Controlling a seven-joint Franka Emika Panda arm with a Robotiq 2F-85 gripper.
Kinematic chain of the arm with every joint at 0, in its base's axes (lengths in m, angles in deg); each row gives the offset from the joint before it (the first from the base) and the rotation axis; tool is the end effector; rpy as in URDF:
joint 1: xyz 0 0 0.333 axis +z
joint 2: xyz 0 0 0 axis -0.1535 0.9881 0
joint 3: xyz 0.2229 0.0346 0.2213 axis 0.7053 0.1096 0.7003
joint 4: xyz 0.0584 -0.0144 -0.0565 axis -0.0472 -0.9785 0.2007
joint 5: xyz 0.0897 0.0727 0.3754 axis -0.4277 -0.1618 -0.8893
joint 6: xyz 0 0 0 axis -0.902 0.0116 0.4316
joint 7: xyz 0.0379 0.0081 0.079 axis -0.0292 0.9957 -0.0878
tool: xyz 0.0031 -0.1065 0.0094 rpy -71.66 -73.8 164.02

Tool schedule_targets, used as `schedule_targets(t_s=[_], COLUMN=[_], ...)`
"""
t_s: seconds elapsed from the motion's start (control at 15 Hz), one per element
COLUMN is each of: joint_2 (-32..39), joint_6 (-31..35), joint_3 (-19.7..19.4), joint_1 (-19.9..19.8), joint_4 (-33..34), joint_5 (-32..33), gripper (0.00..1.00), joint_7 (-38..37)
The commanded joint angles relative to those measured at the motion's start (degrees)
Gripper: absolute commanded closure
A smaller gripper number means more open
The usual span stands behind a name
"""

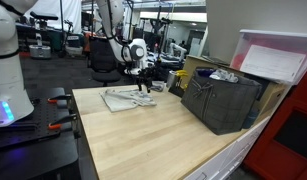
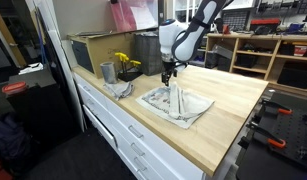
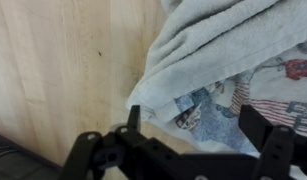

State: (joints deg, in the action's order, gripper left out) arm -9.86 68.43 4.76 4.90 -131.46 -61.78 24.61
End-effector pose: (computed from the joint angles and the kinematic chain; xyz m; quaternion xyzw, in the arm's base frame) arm 0.6255 0.0399 0.1705 0.9856 0.0614 0.0794 0.1363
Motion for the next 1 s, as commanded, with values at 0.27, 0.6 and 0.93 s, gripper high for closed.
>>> schedule_targets(t_s=[0.27, 0.6, 0.93], joint_2=[9.88, 12.18, 12.24], joint_6=[0.23, -1.89, -2.95], joint_3=[-5.00, -4.54, -5.45], joint_1=[2.14, 0.77, 0.95], joint_4=[9.63, 12.38, 12.57], joint_5=[0.94, -0.95, -0.68], gripper=[0.00, 0.49, 0.87], joint_7=[-1.94, -0.63, -1.15])
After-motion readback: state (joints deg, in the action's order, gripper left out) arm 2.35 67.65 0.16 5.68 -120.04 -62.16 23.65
